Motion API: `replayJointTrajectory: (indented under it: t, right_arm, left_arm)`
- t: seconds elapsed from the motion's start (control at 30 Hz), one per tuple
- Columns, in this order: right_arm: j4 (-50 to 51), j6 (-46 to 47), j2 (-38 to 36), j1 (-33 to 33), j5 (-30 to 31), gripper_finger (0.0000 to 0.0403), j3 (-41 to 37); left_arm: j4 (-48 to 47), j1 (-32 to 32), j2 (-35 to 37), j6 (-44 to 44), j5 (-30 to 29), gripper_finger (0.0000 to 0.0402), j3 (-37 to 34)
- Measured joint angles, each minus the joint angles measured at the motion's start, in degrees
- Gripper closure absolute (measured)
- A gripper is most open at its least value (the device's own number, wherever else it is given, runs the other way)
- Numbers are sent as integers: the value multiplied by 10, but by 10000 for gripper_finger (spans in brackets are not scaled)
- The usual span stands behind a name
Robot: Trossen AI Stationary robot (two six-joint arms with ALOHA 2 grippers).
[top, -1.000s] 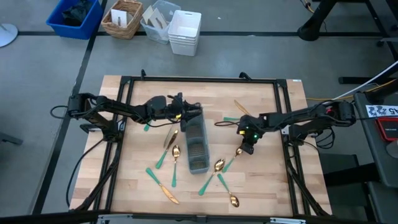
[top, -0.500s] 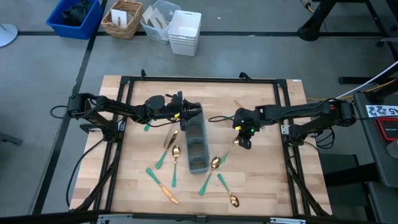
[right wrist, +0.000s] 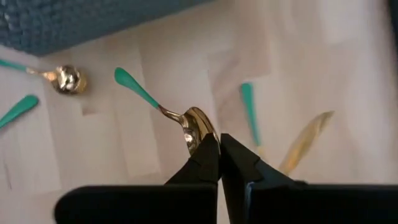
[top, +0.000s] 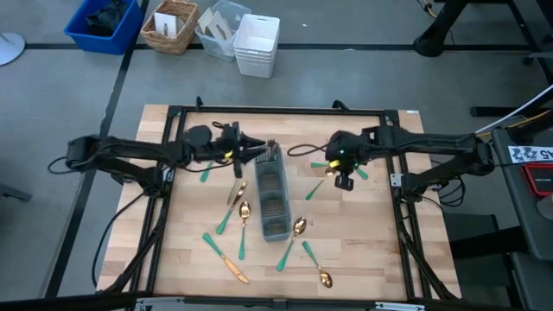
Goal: Sort silverware
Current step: Put the green spoon into the utensil rack
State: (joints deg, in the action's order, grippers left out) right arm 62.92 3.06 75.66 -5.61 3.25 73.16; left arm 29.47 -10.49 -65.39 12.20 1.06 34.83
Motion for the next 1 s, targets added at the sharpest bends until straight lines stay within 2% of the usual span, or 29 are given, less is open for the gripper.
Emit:
replayJointTrajectory:
  t: [0.23, 0.3, 0.43, 0.53, 0.73, 1.0]
  right_arm:
    - [55, -33, 0, 0, 61, 399, 126]
    - [63, -48, 0, 0, 75, 398, 161]
    - [66, -87, 0, 0, 91, 398, 221]
    - [46, -130, -1, 0, 85, 399, 248]
    - [-27, -227, 10, 6, -20, 398, 252]
    - [-39, -375, 81, 76, 29, 396, 252]
  left_arm:
    - [-222, 30, 94, 7, 0, 284, -1]
    - [-251, 44, 112, 14, -2, 284, -11]
    - [-256, 72, 137, 42, -18, 284, -44]
    - [-255, 90, 147, 67, -53, 284, -68]
    - [-253, 113, 147, 111, -120, 284, -98]
    - [-254, 131, 147, 121, -168, 284, -103]
